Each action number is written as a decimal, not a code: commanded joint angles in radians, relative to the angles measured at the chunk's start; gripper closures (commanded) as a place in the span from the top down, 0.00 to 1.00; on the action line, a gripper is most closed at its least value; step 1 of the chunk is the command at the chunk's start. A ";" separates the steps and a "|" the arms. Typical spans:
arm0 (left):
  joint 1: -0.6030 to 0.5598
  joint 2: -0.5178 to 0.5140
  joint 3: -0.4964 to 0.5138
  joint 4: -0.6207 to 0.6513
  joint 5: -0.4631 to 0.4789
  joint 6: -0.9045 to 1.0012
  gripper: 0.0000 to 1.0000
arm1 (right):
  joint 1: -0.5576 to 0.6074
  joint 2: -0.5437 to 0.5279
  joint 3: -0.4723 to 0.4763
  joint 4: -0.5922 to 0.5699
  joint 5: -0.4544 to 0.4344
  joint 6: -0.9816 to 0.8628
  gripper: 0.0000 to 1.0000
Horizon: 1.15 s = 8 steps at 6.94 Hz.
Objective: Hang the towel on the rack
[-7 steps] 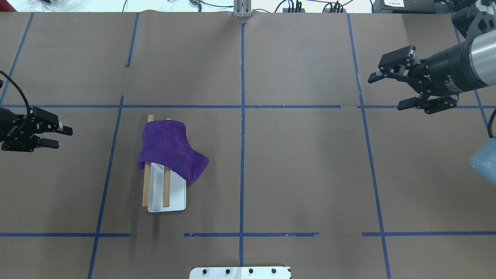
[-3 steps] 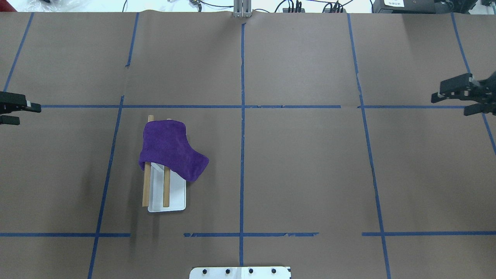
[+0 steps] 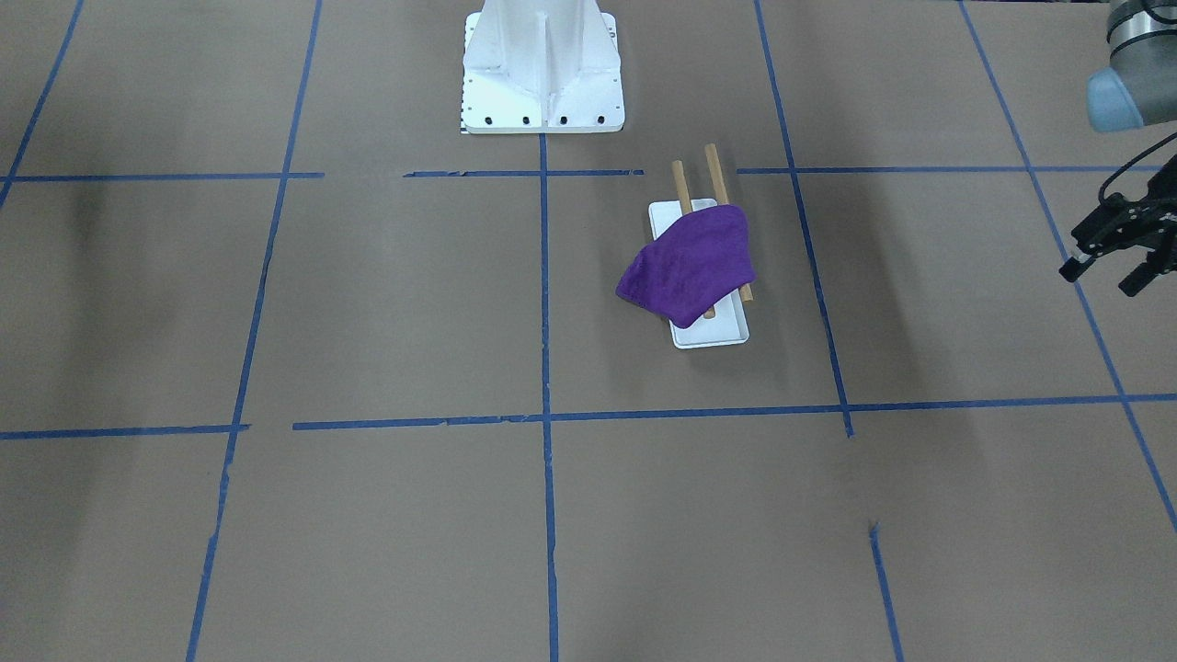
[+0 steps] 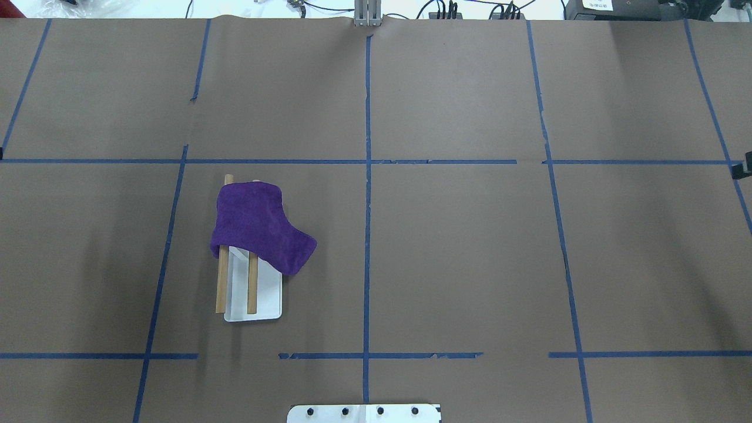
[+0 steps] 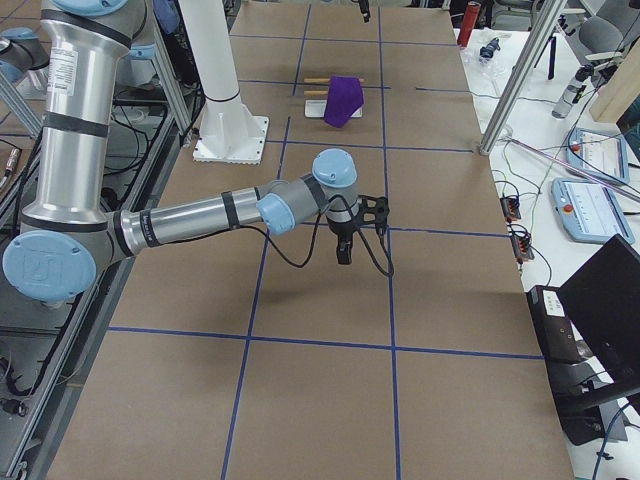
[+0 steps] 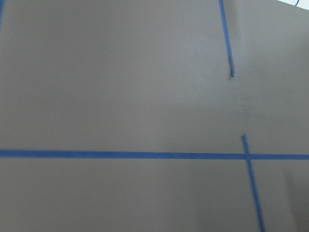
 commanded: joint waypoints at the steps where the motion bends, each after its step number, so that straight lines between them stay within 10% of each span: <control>1: -0.129 -0.004 -0.012 0.342 -0.002 0.406 1.00 | 0.122 -0.004 -0.153 -0.067 0.020 -0.365 1.00; 4: -0.238 -0.094 -0.103 0.983 -0.011 0.685 1.00 | 0.157 0.032 -0.203 -0.272 -0.060 -0.666 1.00; 8: -0.241 -0.041 -0.160 1.037 -0.067 0.703 1.00 | 0.157 0.019 -0.189 -0.274 -0.003 -0.648 1.00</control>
